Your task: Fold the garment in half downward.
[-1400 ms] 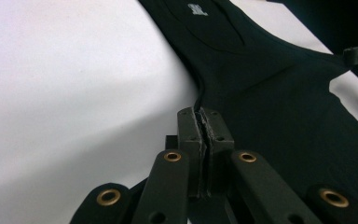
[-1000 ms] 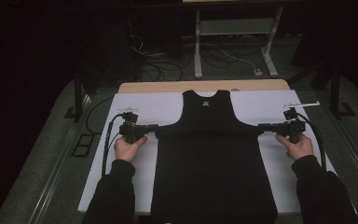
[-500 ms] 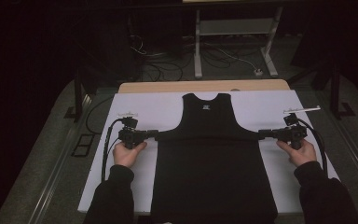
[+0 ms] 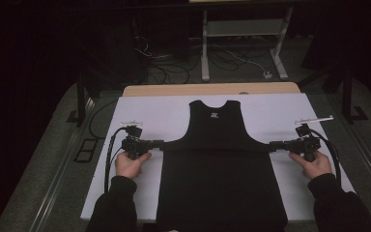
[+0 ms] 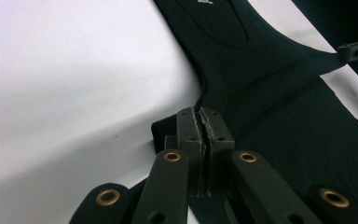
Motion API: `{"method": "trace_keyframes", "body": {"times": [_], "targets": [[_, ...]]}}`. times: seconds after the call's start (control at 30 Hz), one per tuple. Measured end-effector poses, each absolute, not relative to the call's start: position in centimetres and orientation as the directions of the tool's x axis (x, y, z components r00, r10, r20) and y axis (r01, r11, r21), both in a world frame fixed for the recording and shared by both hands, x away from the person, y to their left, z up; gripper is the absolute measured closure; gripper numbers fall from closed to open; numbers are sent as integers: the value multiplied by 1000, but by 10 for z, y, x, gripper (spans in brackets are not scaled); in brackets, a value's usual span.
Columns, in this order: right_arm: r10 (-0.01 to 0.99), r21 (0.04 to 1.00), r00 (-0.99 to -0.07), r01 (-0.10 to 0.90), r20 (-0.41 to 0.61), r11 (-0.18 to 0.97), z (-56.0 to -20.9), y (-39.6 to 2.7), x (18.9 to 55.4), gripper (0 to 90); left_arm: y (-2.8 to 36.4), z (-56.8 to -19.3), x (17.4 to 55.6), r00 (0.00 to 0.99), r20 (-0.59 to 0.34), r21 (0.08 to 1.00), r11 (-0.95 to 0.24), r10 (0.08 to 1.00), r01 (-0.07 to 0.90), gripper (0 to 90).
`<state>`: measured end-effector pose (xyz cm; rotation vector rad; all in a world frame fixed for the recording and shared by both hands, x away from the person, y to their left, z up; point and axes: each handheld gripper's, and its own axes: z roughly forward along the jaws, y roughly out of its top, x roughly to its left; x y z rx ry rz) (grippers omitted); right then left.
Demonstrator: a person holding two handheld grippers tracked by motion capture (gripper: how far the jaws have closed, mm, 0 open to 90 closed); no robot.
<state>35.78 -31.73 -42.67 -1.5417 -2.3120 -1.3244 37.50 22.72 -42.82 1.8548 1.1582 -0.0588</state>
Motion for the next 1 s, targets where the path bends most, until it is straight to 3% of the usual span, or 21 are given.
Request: {"method": "trace_keyframes", "body": {"times": [1.0], "targets": [[715,571,-499,803,490,169,-426,-318,332,848,223,-430,352,594,-460,601,-261,660,755,866]]}}
